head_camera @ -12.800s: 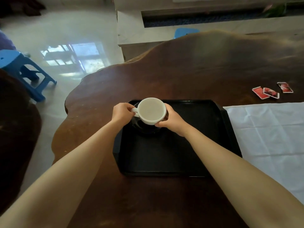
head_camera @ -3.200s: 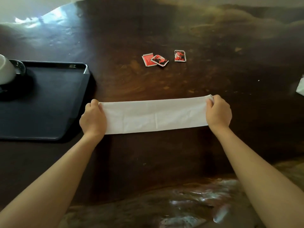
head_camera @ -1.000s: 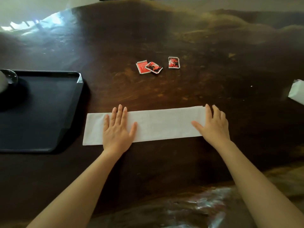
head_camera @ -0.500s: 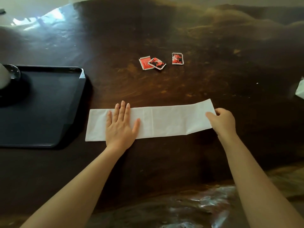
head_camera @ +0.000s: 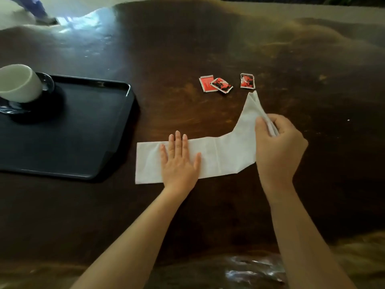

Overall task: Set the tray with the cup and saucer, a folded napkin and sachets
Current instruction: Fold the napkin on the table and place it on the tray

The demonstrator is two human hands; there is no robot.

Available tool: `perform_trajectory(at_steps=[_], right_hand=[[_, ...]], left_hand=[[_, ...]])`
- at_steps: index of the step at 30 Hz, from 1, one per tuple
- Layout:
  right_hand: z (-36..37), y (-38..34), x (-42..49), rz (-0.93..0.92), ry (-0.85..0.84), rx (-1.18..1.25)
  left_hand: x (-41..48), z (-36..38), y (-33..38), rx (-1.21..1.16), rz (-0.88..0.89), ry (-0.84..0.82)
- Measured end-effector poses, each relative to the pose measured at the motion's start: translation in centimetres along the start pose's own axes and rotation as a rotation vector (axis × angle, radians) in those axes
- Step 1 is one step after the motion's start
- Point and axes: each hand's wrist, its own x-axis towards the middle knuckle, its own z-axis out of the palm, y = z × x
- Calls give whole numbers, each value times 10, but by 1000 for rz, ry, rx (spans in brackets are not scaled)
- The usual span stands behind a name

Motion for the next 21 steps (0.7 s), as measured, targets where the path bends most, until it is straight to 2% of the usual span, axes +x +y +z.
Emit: perform_trajectory(at_steps=[3, 5, 8, 12, 15, 21], right_hand=[[-4, -15, 3, -59, -13, 12], [-3, -24, -2, -100, -44, -10], [5, -35, -23, -144, -112, -50], [29, -45, -63, -139, -248, -50], [52, -51, -91, -130, -323, -6], [93, -53, -134, -158, -454, -34]], left_hand=[[-9, -8, 18, -182, 2, -48], [-14, -19, 11, -294, 22, -13], [-37, -31, -33, -262, 40, 52], [-71, -36, -93, -181, 28, -27], [-74, -35, -108, -237, 64, -49], [-76, -31, -109, -433, 60, 29]])
